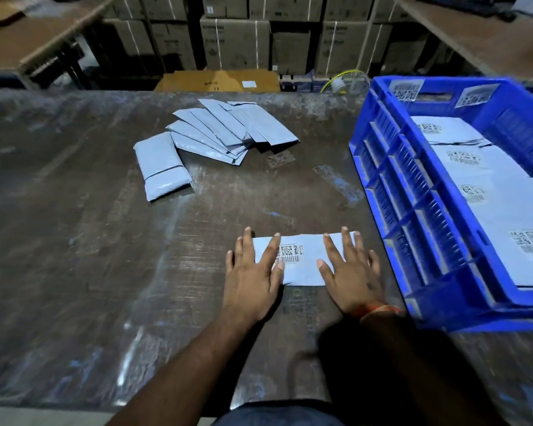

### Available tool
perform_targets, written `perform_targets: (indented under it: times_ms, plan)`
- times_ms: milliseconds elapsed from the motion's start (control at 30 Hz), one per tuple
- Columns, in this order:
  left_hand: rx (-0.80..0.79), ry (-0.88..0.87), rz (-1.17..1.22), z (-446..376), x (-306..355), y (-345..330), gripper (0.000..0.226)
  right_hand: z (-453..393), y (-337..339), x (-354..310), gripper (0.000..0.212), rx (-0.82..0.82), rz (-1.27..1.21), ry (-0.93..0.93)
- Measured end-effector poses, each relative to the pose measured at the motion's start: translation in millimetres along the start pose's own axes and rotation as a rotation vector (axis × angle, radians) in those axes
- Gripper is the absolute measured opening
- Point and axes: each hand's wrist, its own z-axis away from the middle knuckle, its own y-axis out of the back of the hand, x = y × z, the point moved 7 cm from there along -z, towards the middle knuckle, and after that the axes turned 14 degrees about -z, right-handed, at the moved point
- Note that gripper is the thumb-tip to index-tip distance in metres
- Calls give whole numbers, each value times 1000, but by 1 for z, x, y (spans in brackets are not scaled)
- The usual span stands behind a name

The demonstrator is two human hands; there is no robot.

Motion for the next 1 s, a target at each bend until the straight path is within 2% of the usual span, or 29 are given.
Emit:
perform_targets:
  times_ms: [133,233,467,633,700,833,1000]
  plan:
    - [78,277,188,4,-17,17,54,4,24,20,66,70,-113,-203]
    - [-25,342,265,3,-18,18,55,6,39,24,61,181,-250,-205]
    - [-158,334,486,-2,-16,7,62,1,40,34,47,176,-508,-168]
    - [-210,262,939,-7,-21,9,56,4,40,37,32,132,-831,-276]
    - [-259,226,1081,-6,-22,18,50,5,47,32,32,174,-913,-268]
    - [-301,174,1231,-11,-30,52,41,1,91,-1,33,288,-938,-130]
    - [-189,83,1301,-31,-29,130,30,-9,166,-37,30,410,-849,25]
